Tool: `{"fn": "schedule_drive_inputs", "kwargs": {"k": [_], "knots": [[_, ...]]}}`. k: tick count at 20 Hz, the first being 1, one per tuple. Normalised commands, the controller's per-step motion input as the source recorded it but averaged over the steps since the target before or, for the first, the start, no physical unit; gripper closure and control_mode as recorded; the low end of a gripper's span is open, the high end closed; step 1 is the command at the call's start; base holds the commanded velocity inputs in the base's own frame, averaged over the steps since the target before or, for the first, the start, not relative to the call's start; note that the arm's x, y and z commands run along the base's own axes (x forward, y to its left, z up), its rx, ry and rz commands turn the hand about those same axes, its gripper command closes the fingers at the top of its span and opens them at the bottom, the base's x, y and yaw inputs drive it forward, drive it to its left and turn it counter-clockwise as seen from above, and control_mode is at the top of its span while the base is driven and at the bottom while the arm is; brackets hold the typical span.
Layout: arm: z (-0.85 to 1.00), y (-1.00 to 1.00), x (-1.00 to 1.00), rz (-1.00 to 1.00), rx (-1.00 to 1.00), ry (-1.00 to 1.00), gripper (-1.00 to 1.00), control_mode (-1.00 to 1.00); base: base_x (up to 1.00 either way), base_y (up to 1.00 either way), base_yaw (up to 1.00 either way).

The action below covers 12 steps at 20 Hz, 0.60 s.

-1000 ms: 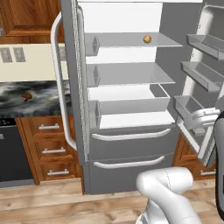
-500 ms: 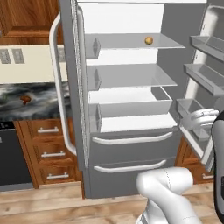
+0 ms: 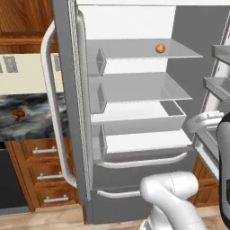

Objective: Open the fridge, remove the mango, lemon wedge, and chicken drumstick, and place them on any counter.

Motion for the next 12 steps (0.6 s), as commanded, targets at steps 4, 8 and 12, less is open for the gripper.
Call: {"fn": "schedule_drive_inputs", "kwargs": {"k": [4, 8, 12], "knots": [[0.00, 0.00, 0.00, 0.00, 0.00, 0.00, -1.00, 1.00, 0.61, -0.10, -0.09], [0.00, 0.00, 0.00, 0.00, 0.00, 0.00, -1.00, 1.00, 0.64, -0.09, -0.13], [0.00, 0.00, 0.00, 0.00, 0.00, 0.00, -1.00, 1.00, 0.59, -0.08, -0.14]]}}
